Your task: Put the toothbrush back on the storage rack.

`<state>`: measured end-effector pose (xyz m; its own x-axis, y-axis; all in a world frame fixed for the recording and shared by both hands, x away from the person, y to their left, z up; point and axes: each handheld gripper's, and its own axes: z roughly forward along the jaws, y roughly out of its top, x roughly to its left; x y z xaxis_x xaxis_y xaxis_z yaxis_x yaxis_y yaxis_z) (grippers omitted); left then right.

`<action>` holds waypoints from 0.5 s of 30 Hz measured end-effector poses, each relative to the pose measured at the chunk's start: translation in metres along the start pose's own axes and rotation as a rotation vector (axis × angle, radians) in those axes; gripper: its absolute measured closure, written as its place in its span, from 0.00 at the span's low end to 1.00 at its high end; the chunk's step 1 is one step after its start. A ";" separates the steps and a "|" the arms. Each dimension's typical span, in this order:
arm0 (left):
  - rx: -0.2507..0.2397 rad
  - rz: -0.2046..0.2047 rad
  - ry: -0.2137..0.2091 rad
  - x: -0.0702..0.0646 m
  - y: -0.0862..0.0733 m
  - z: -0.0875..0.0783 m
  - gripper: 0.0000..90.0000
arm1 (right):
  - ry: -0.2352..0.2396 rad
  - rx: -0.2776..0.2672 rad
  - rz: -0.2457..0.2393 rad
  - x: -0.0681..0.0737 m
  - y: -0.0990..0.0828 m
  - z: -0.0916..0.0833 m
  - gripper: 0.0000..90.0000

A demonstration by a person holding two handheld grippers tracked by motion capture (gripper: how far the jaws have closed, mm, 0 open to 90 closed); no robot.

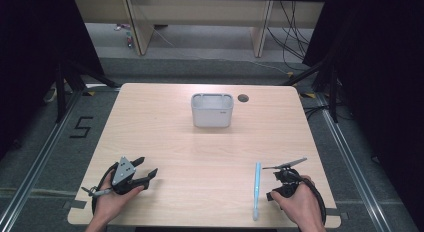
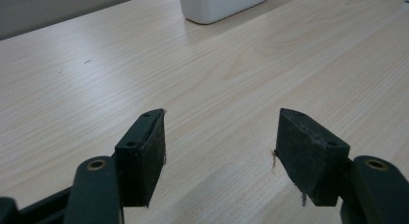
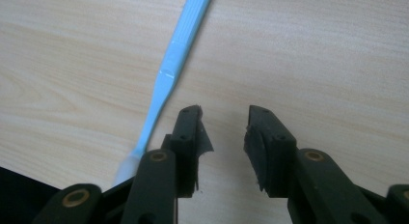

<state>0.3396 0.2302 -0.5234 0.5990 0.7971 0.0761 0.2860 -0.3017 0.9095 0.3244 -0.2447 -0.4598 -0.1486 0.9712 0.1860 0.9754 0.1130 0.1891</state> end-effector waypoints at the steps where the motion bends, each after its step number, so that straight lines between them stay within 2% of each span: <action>1: -0.001 -0.001 0.001 0.000 0.000 0.000 0.38 | -0.008 -0.014 -0.025 -0.003 0.003 0.001 0.72; 2: -0.001 -0.001 0.001 0.000 0.000 0.000 0.38 | -0.008 -0.014 -0.025 -0.003 0.003 0.001 0.72; 3: 0.001 -0.003 0.001 0.000 0.000 0.001 0.38 | -0.008 -0.004 0.024 0.000 0.007 0.001 0.72; 5: 0.001 -0.005 0.002 0.000 0.000 0.001 0.38 | -0.021 0.004 0.005 -0.003 0.009 0.001 0.72; 6: 0.005 -0.004 0.002 0.000 0.000 0.001 0.37 | -0.012 -0.018 0.003 -0.003 0.011 0.002 0.71; 8: 0.004 -0.001 0.002 0.000 0.000 0.001 0.37 | -0.004 -0.005 0.016 0.000 0.014 0.002 0.70; 9: 0.010 0.003 0.006 -0.001 0.000 0.000 0.37 | -0.001 0.017 0.040 0.003 0.015 0.002 0.70; 10: 0.012 0.007 0.004 -0.001 0.000 0.000 0.37 | -0.021 0.009 -0.026 -0.001 0.016 0.004 0.69; 11: 0.007 0.008 0.001 0.000 0.000 0.000 0.37 | -0.013 0.025 -0.054 0.002 0.019 0.003 0.67; 12: 0.007 0.008 0.001 0.000 0.000 0.000 0.37 | -0.010 0.012 -0.107 0.002 0.020 0.003 0.66; 13: 0.006 0.008 0.001 0.000 0.000 0.000 0.37 | -0.010 0.012 -0.107 0.002 0.020 0.003 0.66; 14: 0.003 0.007 -0.001 0.000 0.000 0.000 0.37 | 0.019 -0.003 -0.117 0.006 0.020 0.002 0.65; 15: 0.003 0.006 -0.003 0.000 0.000 0.000 0.37 | 0.007 0.000 -0.226 0.006 0.023 0.002 0.63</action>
<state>0.3396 0.2299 -0.5234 0.6031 0.7936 0.0802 0.2847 -0.3080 0.9078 0.3459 -0.2361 -0.4560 -0.3646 0.9197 0.1458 0.9172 0.3277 0.2267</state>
